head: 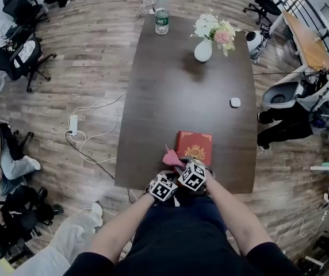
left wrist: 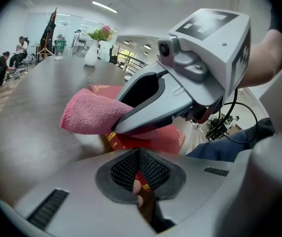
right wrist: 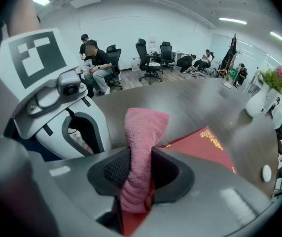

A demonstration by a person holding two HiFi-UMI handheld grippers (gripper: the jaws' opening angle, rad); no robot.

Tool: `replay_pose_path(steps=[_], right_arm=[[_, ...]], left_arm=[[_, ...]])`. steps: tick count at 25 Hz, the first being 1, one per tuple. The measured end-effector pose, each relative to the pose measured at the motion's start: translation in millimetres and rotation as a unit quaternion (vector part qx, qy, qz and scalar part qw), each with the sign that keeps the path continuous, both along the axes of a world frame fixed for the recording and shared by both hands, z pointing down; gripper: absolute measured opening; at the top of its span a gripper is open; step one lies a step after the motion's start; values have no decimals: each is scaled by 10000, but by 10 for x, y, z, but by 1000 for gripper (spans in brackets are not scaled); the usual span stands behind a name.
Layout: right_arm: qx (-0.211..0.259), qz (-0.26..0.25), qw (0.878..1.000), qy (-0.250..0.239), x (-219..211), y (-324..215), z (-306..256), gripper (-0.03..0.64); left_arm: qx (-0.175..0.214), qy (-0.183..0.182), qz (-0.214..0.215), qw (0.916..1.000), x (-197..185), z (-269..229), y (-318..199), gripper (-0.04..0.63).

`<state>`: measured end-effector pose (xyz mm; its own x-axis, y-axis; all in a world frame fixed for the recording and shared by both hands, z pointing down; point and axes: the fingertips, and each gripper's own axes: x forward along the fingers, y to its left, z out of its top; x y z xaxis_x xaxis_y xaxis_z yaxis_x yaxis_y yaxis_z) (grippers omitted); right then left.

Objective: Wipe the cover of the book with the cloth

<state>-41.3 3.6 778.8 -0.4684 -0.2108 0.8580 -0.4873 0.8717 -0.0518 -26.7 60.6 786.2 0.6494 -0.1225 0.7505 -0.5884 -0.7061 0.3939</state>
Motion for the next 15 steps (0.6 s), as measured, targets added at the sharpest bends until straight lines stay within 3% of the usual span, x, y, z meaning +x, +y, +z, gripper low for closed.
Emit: replay_pose_path(steps=[7,15], right_arm=[[-43,-270,9996,-56,-7,0,110,117],[3,-547,9985,-42,40,20,159,117]], left_arm=[[44,-191,-283,9994,24,21,-47,-5],[43,-817,-609,9948,-2,66,-71,-5]])
